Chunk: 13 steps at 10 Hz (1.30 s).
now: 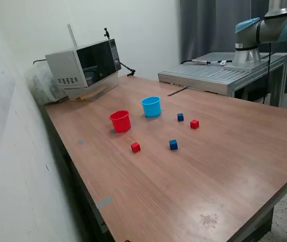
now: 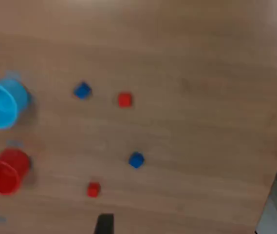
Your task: Place red objects in the red bin, and blue objects in the blue bin.
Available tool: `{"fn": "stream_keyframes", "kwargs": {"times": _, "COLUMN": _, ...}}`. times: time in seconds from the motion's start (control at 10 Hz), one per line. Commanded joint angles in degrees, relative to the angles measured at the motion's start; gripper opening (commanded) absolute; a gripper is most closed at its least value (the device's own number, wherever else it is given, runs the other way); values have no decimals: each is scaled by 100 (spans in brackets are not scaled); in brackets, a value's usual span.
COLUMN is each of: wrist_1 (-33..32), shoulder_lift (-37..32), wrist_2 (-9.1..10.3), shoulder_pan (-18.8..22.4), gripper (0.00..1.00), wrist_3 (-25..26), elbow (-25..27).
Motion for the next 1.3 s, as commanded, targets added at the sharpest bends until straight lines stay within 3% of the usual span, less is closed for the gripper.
{"fn": "stream_keyframes", "kwargs": {"times": 0.0, "wrist_1": -1796, "shoulder_lift": 847, "wrist_2": 86, "shoulder_pan": -87, "gripper": 100, "wrist_3": -1073, "elbow": 1038}}
{"fn": "stream_keyframes", "kwargs": {"times": 0.2, "wrist_1": -2808, "shoulder_lift": 1357, "wrist_2": 751, "shoulder_pan": -622, "gripper": 100, "wrist_3": -2375, "elbow": 1865}}
{"fn": "stream_keyframes", "kwargs": {"times": 0.5, "wrist_1": -3454, "shoulder_lift": 2333, "wrist_2": 763, "shoulder_pan": -1676, "gripper": 100, "wrist_3": -2661, "elbow": 1975}}
{"fn": "stream_keyframes", "kwargs": {"times": 0.7, "wrist_1": -3543, "shoulder_lift": 2686, "wrist_2": 763, "shoulder_pan": -1932, "gripper": 100, "wrist_3": -3171, "elbow": 1966}}
{"fn": "stream_keyframes", "kwargs": {"times": 1.2, "wrist_1": -3772, "shoulder_lift": 3030, "wrist_2": 754, "shoulder_pan": -1986, "gripper": 100, "wrist_3": -3181, "elbow": 2133}}
